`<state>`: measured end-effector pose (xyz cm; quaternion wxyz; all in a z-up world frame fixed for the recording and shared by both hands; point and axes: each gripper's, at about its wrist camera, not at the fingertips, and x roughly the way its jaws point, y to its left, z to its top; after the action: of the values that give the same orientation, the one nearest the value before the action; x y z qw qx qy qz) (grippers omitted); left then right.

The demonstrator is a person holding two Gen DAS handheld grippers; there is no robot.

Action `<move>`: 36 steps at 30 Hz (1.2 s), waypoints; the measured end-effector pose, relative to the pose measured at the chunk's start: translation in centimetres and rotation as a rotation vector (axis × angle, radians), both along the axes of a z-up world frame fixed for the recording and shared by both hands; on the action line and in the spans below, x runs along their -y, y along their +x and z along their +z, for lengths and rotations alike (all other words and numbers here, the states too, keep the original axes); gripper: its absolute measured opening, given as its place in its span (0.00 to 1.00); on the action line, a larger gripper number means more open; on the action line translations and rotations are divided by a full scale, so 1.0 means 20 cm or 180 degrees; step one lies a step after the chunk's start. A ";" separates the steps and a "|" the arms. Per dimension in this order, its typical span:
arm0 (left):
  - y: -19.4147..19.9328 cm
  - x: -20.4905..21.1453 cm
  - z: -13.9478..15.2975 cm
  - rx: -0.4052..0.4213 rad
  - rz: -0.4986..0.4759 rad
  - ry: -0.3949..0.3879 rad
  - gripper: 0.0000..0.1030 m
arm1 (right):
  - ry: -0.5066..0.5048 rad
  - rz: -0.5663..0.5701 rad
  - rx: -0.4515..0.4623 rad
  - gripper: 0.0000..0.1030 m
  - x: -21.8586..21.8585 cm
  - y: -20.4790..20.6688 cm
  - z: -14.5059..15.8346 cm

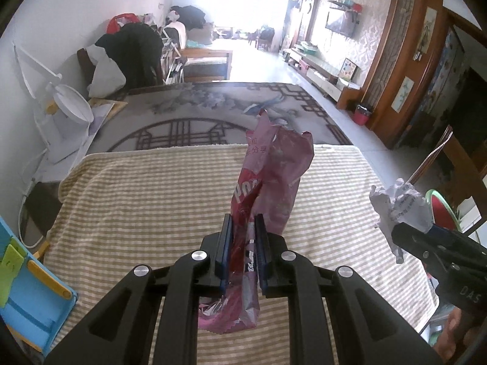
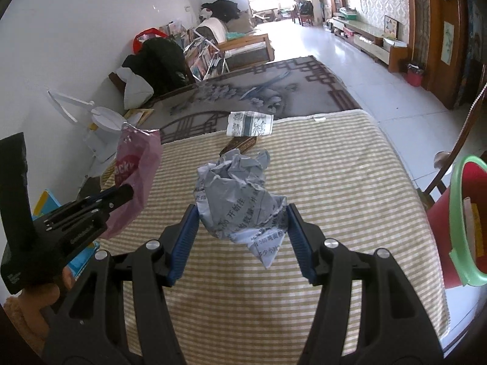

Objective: Collect trash
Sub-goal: 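Lift the pink wrapper with the left gripper while the right gripper lifts the crumpled paper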

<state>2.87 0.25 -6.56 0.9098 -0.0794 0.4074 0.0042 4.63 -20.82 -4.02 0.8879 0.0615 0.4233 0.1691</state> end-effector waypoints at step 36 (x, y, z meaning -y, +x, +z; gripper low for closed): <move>-0.05 0.10 0.10 0.0168 0.0110 0.0269 0.12 | 0.0104 -0.0031 0.0076 0.56 0.15 -0.05 -0.05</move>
<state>1.93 -1.75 -4.48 0.9226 -0.0479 0.3812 0.0351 3.54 -23.75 -4.98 0.8926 0.0759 0.4095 0.1724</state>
